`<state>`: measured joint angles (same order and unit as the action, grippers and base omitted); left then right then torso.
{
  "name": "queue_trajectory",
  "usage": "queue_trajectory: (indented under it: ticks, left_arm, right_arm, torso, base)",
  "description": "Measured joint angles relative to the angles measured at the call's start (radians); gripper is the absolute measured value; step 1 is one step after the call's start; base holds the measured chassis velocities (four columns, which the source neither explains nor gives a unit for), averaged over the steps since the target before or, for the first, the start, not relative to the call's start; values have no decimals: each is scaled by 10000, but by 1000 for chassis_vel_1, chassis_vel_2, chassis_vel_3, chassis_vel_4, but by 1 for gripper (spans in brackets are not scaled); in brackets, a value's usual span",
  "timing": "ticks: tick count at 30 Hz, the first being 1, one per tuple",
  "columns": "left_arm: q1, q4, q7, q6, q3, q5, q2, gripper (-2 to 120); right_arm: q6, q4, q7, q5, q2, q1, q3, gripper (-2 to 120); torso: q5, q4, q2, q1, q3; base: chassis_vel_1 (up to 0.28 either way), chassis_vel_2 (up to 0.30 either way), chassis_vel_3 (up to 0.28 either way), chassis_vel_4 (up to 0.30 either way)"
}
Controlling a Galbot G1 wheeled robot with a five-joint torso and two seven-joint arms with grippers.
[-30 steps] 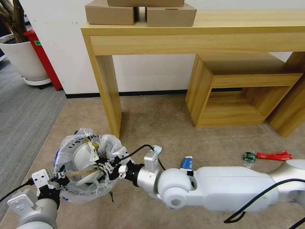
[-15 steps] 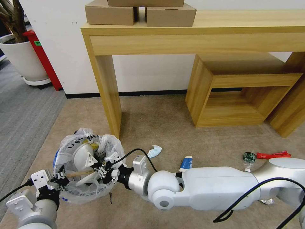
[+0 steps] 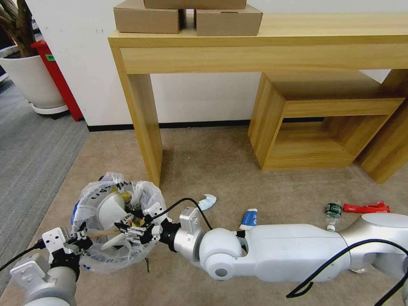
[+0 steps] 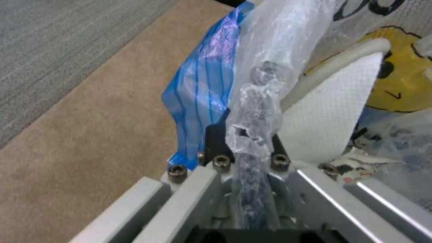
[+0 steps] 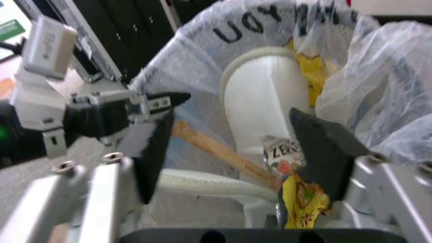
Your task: Pick up the trash bin and place the garbage on the floor into it.
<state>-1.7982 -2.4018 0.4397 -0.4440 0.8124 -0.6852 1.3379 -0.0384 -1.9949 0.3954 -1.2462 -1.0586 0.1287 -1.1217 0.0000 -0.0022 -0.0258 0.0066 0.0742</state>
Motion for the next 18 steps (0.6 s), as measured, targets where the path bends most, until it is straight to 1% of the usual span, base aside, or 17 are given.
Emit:
queue_trajectory:
  ticks: [1, 2, 3, 4, 7, 8, 9, 10, 12, 13, 16, 17, 18]
  left_arm:
    - [0, 0, 0, 0, 0, 0, 0, 0]
    - [10, 15, 0, 0, -1, -2, -8, 0]
    - [18, 34, 0, 1, -2, -5, -24, 0]
    - [18, 34, 0, 1, -2, -5, -24, 0]
    - [30, 72, 2, -1, 40, -58, -127, 0]
    - [30, 72, 2, -1, 40, -58, -127, 0]
    - [29, 94, 3, -17, 65, -74, -172, 0]
    - [31, 104, 4, -24, 71, -80, -182, 0]
    - [42, 140, 6, -41, 78, -92, -207, 0]
    - [42, 140, 6, -41, 78, -92, -207, 0]
    - [55, 203, 6, -53, 79, -92, -260, 0]
    - [55, 203, 6, -53, 79, -92, -260, 0]
    - [59, 225, 6, -54, 87, -92, -282, 0]
  right_arm:
    - [0, 0, 0, 0, 0, 0, 0, 71]
    - [-29, -42, -25, 3, 43, 30, 61, 75]
    - [-81, -101, -65, 9, 104, 68, 146, 81]
    - [-81, -101, -65, 9, 104, 68, 146, 81]
    - [-347, -286, -377, 121, 358, 269, 633, 96]
    - [-347, -286, -377, 121, 358, 269, 633, 96]
    - [-496, -370, -602, 163, 488, 423, 1028, 99]
    - [-559, -397, -686, 176, 523, 499, 1208, 99]
    - [-752, -501, -1013, 224, 652, 803, 1968, 100]
    - [-752, -501, -1013, 224, 652, 803, 1968, 100]
    - [-1143, -622, -1518, 417, 861, 1376, 3161, 100]
    - [-1143, -622, -1518, 417, 861, 1376, 3161, 100]
    - [-1255, -673, -1662, 478, 955, 1633, 3607, 100]
  torso:
    - [0, 0, 0, 0, 0]
    - [0, 0, 0, 0, 0]
    - [0, 0, 0, 0, 0]
    - [0, 0, 0, 0, 0]
    - [0, 0, 0, 0, 0]
    - [0, 0, 0, 0, 0]
    - [-1, 0, -1, 1, 1]
    - [0, 0, 0, 0, 0]
    - [0, 0, 0, 1, 0]
    - [0, 0, 0, 1, 0]
    - [1, 0, 0, 0, 0]
    - [1, 0, 0, 0, 0]
    - [0, 0, 0, 0, 0]
  base:
    - [0, 0, 0, 0]
    - [0, 0, 0, 0]
    - [0, 0, 0, 0]
    - [0, 0, 0, 0]
    - [0, 0, 0, 0]
    - [0, 0, 0, 0]
    - [0, 0, 0, 0]
    - [0, 0, 0, 0]
    - [0, 0, 0, 0]
    - [0, 0, 0, 0]
    - [0, 0, 0, 0]
    - [0, 0, 0, 0]
    - [0, 0, 0, 0]
